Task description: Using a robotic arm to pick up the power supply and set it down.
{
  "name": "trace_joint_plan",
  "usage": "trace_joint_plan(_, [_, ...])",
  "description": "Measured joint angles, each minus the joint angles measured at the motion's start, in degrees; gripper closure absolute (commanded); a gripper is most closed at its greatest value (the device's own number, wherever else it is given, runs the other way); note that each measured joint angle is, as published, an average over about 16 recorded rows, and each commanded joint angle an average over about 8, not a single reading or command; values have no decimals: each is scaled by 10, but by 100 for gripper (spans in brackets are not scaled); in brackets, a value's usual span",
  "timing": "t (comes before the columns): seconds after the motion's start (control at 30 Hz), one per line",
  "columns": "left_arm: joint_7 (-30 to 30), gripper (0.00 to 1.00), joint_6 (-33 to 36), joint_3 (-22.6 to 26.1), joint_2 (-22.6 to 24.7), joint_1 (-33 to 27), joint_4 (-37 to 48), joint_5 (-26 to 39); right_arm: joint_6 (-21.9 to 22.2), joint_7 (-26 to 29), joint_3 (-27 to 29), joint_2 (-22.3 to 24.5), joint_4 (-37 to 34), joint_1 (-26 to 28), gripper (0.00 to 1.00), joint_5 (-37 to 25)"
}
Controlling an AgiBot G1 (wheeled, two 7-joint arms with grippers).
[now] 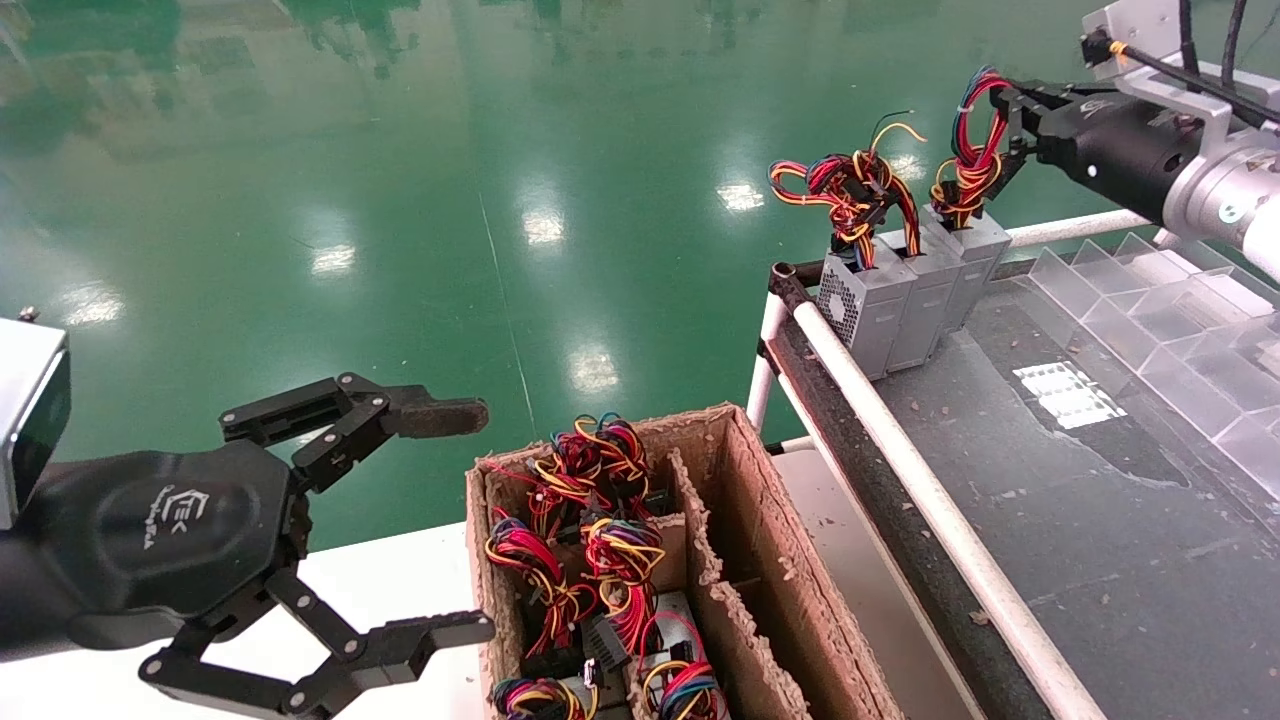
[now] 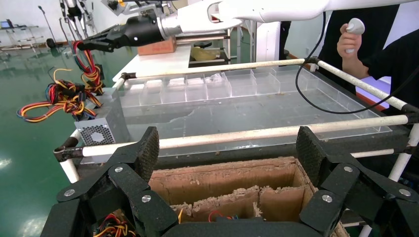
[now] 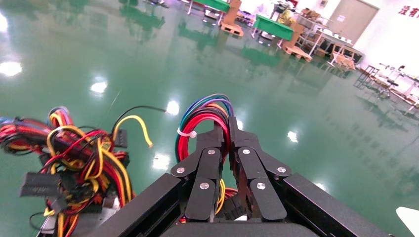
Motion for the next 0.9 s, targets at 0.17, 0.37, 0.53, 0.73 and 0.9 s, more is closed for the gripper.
trace_joint_plan(0.17, [0,0,0,0,0,0,0,0,-3,-6,0,0,-3,-3,0,0])
trace_joint_plan(0.37, [0,0,0,0,0,0,0,0,-8,-9,0,4,-6,-6,0,0])
trace_joint_plan(0.53, [0,0,0,0,0,0,0,0,-18,-3,2,11,-11,-6,0,3])
trace_joint_plan(0.73, [0,0,0,0,0,0,0,0,-46,24,10,24,-15,-6,0,14])
trace_joint_plan(0.9, [0,0,0,0,0,0,0,0,-78,56,17,40,-1,-15,0,29])
